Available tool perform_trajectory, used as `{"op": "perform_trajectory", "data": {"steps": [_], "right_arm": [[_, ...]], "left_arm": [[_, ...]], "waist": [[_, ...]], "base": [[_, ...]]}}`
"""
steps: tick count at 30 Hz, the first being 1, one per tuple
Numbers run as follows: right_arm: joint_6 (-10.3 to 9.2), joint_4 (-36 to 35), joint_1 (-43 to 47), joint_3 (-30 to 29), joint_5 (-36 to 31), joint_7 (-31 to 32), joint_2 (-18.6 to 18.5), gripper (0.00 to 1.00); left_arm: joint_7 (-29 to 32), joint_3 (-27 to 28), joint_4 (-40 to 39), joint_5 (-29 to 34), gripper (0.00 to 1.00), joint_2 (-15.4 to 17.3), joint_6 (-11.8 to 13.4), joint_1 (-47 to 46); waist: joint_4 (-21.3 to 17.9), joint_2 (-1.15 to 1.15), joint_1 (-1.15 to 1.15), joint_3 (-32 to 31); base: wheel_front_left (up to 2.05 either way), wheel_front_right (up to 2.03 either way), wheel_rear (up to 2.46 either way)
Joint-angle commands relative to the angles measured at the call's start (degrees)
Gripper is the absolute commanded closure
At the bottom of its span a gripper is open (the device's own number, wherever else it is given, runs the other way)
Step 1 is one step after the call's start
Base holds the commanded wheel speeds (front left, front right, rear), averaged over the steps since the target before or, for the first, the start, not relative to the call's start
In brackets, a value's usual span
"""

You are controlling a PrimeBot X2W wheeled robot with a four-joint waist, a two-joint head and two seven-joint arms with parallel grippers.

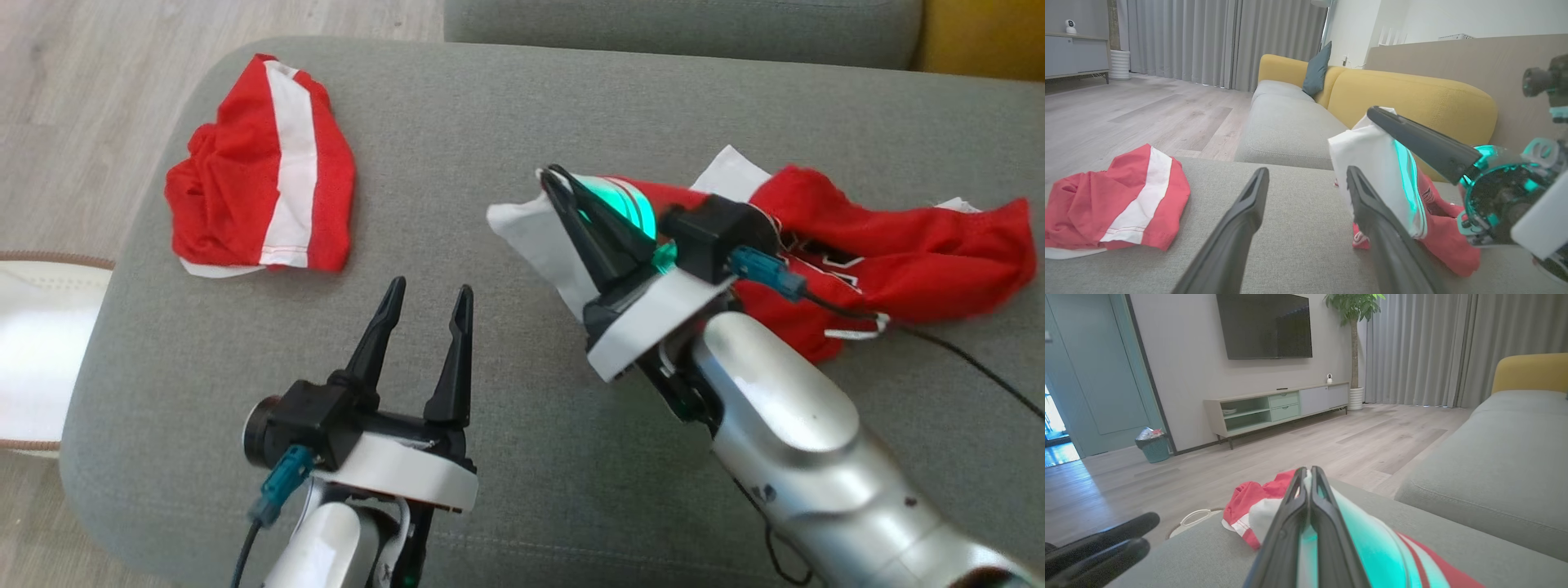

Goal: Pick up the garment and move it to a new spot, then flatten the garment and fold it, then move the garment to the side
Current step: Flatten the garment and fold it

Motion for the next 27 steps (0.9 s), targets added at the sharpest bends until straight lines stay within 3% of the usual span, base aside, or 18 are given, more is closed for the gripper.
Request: {"op": "perform_trajectory", "data": {"steps": [1, 5, 6, 11, 15, 19, 20, 27], "right_arm": [[0.43, -1.1, -2.5, 1.4, 1.1, -0.7, 0.9, 1.0], [0.43, 1.7, -4.8, 6.1, 3.9, -0.2, 0.9, 1.0], [0.43, 2.8, -5.3, 7.1, 3.9, 0.6, 0.9, 0.0], [0.43, 6.4, -6.1, 6.7, 4.3, 0.9, 0.9, 0.0], [0.43, 8.5, -5.3, 2.6, 2.7, -0.5, 0.9, 0.0], [0.43, 10.7, -2.8, -6.5, -1.3, -2.3, 0.9, 0.0], [0.43, 10.7, -2.8, -6.5, -1.3, -2.3, 0.9, 0.0], [0.43, 7.1, 8.0, -28.3, -13.4, -3.1, 0.9, 0.0]], "left_arm": [[-0.3, 1.3, -1.9, -0.3, 0.0, 0.1, 0.1, -1.2], [-0.3, 1.1, -1.6, -0.2, 0.0, 0.1, -0.1, -1.1], [-0.3, 1.2, -1.5, -0.2, 0.0, 0.1, -0.1, -1.1], [-0.3, 1.8, -1.7, -0.2, 0.0, 0.1, 0.2, -1.2], [-0.3, 2.2, -1.9, -0.3, 0.0, 0.1, 0.3, -1.1], [-0.3, 2.7, -2.4, -0.4, 0.0, 0.1, 0.6, -1.1], [-0.3, 2.7, -2.4, -0.4, 0.0, 0.1, 0.6, -1.1], [-0.3, 3.4, -3.4, -0.5, 0.0, 0.1, 1.1, -0.9]], "waist": [[0.2, 0.0, 0.0, 0.0], [0.6, 0.0, 0.0, 0.0], [0.6, 0.0, 0.0, 0.0], [-0.3, 0.0, 0.0, 0.0], [-1.4, 0.0, 0.0, -0.4], [-2.8, 0.0, 0.0, -0.9], [-2.8, 0.0, 0.0, -0.9], [-4.7, 0.0, 0.0, -1.9]], "base": [[0.0, 0.0, 0.0], [0.0, 0.0, 0.0], [0.0, 0.0, 0.0], [0.0, 0.0, 0.0], [0.0, 0.0, 0.0], [0.0, 0.0, 0.0], [0.0, 0.0, 0.0], [0.0, 0.0, 0.0]]}}
